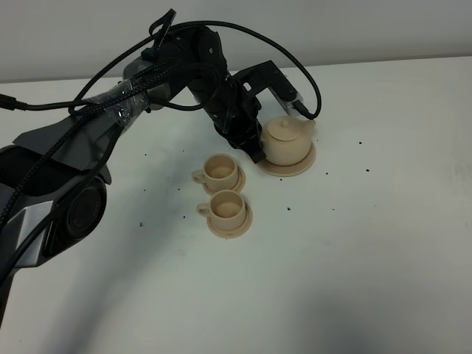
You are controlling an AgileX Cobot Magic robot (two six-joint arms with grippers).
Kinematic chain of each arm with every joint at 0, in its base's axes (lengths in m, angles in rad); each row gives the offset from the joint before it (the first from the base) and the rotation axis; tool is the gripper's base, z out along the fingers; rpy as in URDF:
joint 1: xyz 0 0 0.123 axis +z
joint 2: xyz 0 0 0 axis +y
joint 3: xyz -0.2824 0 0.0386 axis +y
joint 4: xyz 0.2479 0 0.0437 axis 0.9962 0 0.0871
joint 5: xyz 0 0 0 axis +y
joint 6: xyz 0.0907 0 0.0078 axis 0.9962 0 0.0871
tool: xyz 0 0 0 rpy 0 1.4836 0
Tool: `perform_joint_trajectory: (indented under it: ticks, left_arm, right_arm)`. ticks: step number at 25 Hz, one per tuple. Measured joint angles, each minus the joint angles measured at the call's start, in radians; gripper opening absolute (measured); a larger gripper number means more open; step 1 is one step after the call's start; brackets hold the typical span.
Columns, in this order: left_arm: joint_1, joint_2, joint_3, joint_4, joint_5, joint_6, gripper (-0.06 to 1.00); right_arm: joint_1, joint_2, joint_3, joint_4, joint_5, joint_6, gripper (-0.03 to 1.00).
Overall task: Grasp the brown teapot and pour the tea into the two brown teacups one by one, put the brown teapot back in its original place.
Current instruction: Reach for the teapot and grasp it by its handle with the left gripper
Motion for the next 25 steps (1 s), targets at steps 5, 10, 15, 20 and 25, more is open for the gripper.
perform_joint_trajectory:
  ticks: [5,10,15,20,25]
  left_arm:
    - [0.000,0.000,0.000,-0.004,0.002,-0.081,0.15]
    - [-0.008,0.000,0.000,-0.008,0.014,-0.160,0.15]
    - [-0.022,0.000,0.000,-0.007,0.022,-0.207,0.15]
    - [-0.040,0.000,0.000,-0.002,0.035,-0.271,0.15]
    - [-0.045,0.000,-0.001,-0.002,0.067,-0.345,0.16]
  right_arm:
    - [0.000,0.000,0.000,0.000,0.000,0.000,0.49]
    - [0.000,0.000,0.000,0.000,0.000,0.000,0.49]
    - [0.000,0.000,0.000,0.000,0.000,0.000,0.49]
    - [0.000,0.000,0.000,0.000,0.000,0.000,0.49]
    - [0.000,0.000,0.000,0.000,0.000,0.000,0.49]
